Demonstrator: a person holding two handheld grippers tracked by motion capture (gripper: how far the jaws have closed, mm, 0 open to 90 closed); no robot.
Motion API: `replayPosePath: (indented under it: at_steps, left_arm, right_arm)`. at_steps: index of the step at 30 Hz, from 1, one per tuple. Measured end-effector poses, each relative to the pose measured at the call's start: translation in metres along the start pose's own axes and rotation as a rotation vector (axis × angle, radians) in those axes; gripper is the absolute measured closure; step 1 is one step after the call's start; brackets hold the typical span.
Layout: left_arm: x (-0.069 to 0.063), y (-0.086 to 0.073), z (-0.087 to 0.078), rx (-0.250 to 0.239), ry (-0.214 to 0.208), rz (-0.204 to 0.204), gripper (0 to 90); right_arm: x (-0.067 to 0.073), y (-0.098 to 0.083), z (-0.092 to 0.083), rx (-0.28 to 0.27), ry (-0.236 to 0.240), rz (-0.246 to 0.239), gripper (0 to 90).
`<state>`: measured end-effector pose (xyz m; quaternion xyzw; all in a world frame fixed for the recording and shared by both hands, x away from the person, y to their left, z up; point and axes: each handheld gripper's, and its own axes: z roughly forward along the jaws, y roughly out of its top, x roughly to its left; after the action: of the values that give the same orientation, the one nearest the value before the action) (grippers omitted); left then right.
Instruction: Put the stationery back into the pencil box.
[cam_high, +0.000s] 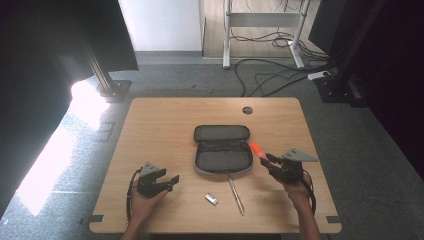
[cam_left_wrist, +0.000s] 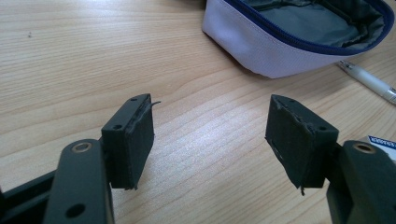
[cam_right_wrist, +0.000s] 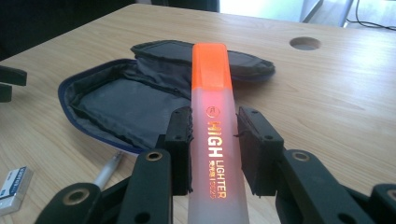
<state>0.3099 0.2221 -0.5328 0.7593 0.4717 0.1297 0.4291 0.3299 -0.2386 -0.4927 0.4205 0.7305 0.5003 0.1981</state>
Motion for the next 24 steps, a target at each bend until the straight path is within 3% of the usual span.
replayPosePath:
  at_steps: [24]
  left_arm:
    - [0.004,0.000,-0.003,-0.011,0.002,-0.016,32.7]
  right_arm:
    - [0.022,0.019,0.039,-0.001,0.077,-0.039,65.7]
